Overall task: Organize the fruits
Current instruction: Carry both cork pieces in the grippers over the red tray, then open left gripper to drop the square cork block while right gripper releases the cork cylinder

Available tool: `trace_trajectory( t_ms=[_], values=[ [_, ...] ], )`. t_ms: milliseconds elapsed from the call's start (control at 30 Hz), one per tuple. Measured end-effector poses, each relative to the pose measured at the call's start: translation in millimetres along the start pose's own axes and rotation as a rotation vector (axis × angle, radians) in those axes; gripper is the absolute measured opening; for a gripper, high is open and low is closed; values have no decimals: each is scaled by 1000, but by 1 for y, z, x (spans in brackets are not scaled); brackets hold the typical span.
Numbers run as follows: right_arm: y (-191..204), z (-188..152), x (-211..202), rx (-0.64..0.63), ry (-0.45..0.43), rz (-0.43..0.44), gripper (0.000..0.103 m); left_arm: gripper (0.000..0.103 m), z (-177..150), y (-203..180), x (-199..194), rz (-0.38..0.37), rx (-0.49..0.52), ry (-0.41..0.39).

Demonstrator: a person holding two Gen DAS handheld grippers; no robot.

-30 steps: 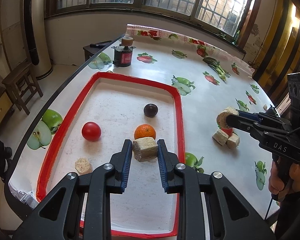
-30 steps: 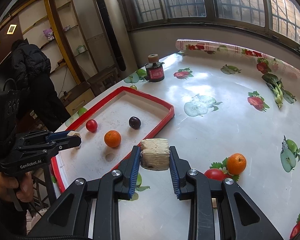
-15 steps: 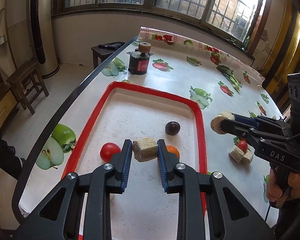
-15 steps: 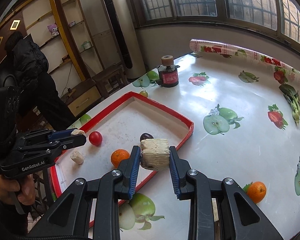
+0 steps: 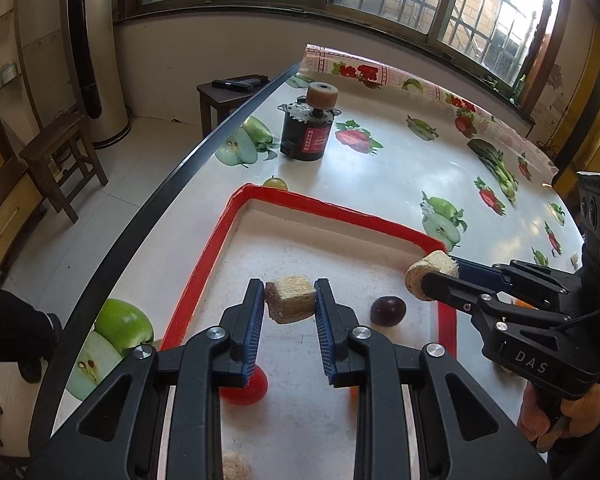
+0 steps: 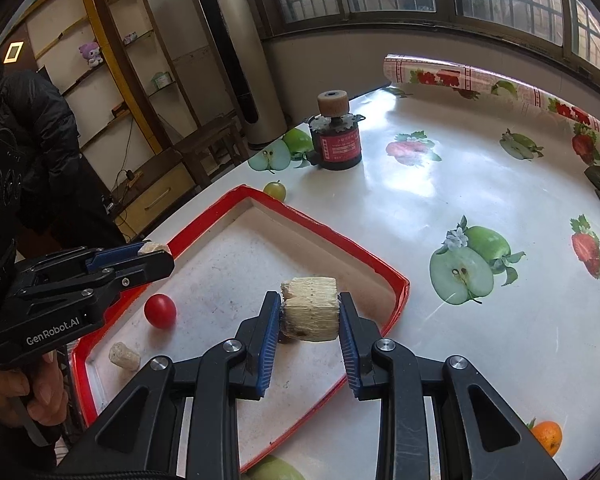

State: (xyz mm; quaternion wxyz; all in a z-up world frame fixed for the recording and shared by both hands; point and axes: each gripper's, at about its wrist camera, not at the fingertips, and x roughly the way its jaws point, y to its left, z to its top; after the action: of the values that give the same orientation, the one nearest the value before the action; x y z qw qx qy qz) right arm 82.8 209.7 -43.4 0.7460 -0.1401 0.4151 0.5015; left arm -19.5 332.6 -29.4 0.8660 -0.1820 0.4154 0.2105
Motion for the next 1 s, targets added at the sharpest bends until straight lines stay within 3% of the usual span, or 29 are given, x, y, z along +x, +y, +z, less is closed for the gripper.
trace_trajectory(
  t_ms=[467, 767, 867, 933, 1000],
  values=[
    [-1, 6, 44, -13, 65, -22, 29, 23, -1, 7, 48, 33, -14, 92],
    [1, 5, 45, -29, 64, -19, 33, 23, -4, 3, 49, 69, 1, 99],
    [2, 3, 39, -33, 53, -16, 35, 31, -6, 4, 45, 78, -5, 91],
    [2, 1, 32, -43, 40, -20, 37, 42, -8, 4, 39, 84, -15, 80],
    [3, -1, 24, -49, 29, -20, 38, 44, -9, 4, 33, 76, -31, 66]
  ],
)
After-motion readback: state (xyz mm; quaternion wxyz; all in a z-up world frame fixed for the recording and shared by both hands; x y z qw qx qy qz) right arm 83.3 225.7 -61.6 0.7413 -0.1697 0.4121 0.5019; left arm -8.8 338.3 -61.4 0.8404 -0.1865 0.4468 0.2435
